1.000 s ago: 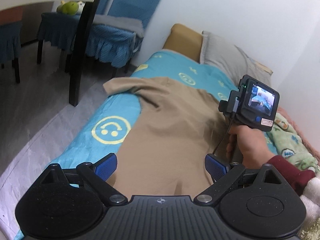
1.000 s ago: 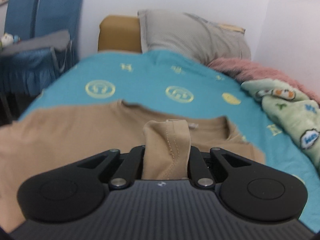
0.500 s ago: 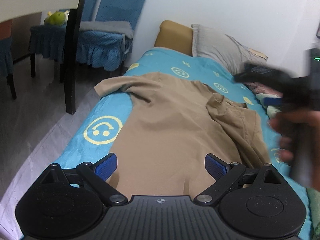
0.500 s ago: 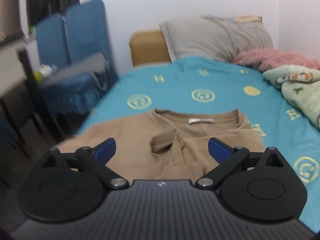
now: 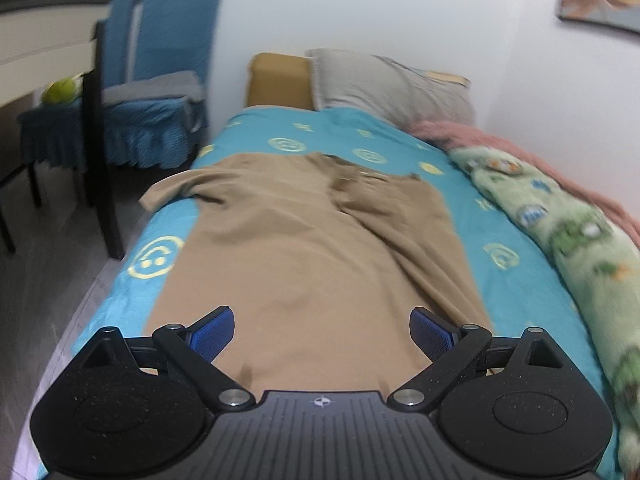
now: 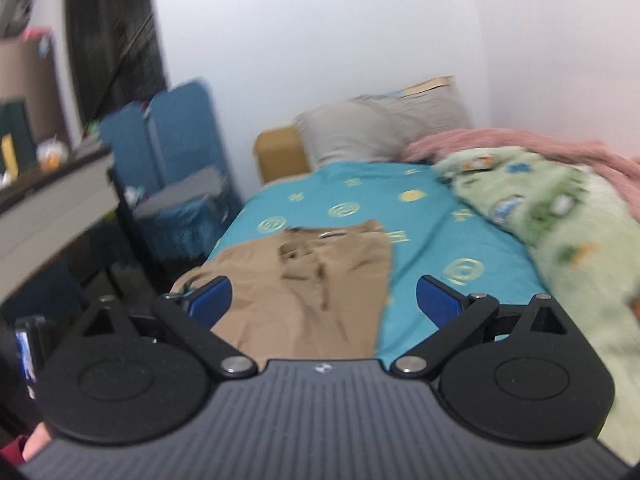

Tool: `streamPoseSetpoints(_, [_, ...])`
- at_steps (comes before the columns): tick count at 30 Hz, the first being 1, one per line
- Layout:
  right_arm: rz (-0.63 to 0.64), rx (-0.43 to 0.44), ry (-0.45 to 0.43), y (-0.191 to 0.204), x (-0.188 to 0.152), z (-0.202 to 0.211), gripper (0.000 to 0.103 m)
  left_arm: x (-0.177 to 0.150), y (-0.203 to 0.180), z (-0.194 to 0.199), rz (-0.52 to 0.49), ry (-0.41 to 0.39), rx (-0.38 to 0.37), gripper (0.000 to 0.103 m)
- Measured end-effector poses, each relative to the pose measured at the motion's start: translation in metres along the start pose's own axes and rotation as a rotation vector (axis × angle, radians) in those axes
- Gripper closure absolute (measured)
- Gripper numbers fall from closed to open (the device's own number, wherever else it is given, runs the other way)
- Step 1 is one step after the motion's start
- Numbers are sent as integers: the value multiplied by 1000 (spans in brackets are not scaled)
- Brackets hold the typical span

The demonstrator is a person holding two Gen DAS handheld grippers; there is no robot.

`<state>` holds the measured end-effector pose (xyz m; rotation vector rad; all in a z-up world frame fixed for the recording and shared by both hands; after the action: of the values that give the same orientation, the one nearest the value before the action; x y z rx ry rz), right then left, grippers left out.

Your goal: Fold clothes

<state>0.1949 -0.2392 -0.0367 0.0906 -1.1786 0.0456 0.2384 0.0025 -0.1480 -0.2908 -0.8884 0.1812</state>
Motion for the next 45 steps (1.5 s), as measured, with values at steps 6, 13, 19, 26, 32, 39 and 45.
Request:
streamPoseSetpoints(6, [-32,-107,-44,-65,-11,23,2,-42,-69,8,-120,106,-72,12])
streamPoseSetpoints(13, [-112,-168,-46,-120,-29,20,2,-109,-158,20,-180,282,-214,21])
streamPoseSetpoints(19, [-225,-162,-63,-145,-40,23,2,-178,-206,2,-230,453,-238,30])
streamPoseSetpoints(26, [-203,-124,-62,-136,-41,19,2,-213,-211,-20,-334,477,-136,51])
streamPoseSetpoints(32, [-187,-99,-48,-129,-41,15,2,-198,-196,-18,-259,477,-151,102])
streamPoseSetpoints(39, [-220,-99,-40,-133,-43,18,2,-149,-172,26,-123,425,-258,102])
streamPoseSetpoints(45, [-203,-79,-29,-123,-41,18,2,-98,-115,76,48,413,-307,102])
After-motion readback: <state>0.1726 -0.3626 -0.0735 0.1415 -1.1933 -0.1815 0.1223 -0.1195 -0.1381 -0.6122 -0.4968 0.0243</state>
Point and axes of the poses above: each gripper's, at about its wrist camera, not at the fingertips, and z roughly against the way its jaws point, y to its left, x to its top, the point moved 8 cm from there along -z, roughly the way its jaws point, and after that the axes turned 13 degrees about z, right-handed, at the moved point
